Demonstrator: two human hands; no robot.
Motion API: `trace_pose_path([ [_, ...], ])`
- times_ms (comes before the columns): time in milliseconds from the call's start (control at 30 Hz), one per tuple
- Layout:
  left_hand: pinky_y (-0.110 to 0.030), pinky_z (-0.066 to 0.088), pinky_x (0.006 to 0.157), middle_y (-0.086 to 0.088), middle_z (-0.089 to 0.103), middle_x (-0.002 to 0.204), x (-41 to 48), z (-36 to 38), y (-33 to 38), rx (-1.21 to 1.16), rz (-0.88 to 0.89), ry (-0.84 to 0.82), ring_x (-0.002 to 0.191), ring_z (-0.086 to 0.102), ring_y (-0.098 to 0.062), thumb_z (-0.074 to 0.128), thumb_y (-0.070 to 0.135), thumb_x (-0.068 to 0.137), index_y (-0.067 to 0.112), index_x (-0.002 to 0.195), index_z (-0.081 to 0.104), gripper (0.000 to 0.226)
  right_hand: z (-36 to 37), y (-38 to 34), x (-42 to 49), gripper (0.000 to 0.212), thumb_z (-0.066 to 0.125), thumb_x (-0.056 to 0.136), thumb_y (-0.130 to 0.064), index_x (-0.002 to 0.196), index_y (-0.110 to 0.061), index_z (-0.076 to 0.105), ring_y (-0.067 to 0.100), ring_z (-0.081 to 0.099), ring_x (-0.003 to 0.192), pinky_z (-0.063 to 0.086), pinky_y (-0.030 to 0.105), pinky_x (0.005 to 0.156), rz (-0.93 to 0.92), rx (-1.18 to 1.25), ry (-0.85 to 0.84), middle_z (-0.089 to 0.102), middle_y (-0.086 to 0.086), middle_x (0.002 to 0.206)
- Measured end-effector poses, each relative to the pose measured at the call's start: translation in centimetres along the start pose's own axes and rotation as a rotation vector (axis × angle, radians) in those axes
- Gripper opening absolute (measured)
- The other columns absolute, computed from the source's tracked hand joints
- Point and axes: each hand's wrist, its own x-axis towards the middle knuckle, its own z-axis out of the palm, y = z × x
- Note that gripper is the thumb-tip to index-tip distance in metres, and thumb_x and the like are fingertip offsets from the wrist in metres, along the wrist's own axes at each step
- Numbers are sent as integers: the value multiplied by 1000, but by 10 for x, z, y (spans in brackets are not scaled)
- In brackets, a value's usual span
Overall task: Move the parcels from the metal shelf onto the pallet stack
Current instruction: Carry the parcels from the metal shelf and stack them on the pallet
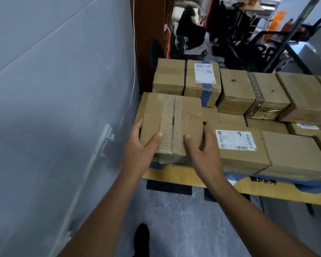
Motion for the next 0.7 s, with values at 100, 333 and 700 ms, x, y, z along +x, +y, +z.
trace_pose_path([
  [100,-13,54,86,23,63,133,38,-5,-10,-2,-31,-50,113,60,14,71,67,78,38,152,43,85,22,0,28,63,61,93,-56,149,-28,50,7,55,125,50,38,108,19,-44,22,59,-10,138],
  [333,-34,54,104,16,62,139,77,-2,-27,-4,-73,-107,121,61,3,76,50,88,32,154,42,76,44,4,56,69,65,98,-51,158,-25,41,8,47,136,42,36,115,97,-88,71,51,-6,151],
  [700,-29,53,103,19,58,141,78,-3,-27,-31,-85,-160,122,60,6,74,66,73,32,155,37,95,38,-5,49,64,64,102,-43,159,-26,41,9,49,137,43,42,117,122,-84,36,51,-7,151],
])
